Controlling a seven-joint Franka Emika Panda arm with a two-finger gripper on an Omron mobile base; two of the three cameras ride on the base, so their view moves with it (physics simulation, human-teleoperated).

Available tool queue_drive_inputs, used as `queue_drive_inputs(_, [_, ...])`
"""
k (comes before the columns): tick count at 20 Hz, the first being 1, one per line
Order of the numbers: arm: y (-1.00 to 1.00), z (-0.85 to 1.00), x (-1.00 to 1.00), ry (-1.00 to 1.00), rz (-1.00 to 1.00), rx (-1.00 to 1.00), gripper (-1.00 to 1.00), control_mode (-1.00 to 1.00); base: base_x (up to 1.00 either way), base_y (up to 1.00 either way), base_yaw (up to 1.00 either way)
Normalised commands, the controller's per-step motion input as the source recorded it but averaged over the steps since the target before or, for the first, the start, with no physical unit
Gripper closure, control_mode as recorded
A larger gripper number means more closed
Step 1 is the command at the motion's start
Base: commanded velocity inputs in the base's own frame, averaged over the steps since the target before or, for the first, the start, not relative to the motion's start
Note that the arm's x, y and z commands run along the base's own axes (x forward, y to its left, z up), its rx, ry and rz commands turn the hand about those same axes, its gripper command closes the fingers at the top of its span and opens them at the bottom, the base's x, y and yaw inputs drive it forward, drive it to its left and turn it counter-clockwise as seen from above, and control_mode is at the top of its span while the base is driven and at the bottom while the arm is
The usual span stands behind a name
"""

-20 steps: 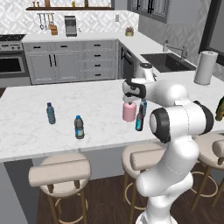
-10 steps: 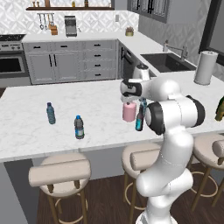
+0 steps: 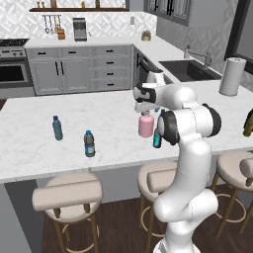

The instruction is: Move the plastic bottles in the middle to the plastics group, and the glass bottles in the middle to the glass group.

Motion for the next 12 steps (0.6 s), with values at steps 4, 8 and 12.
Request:
queue_drive_inputs(4, [0.0,-0.23,0.14,0.0,0.0,0.0,-1.0,-1.0,0.0,0.0,0.0])
queue_drive_inputs(8, [0.0,-0.18,0.05,-0.02,0.03,0.0,-1.0,-1.0,0.0,0.0,0.0])
queue_drive_inputs(12, [0.0,-0.02,0.11,0.0,0.05,0.0,-1.0,-1.0,0.0,0.0,0.0])
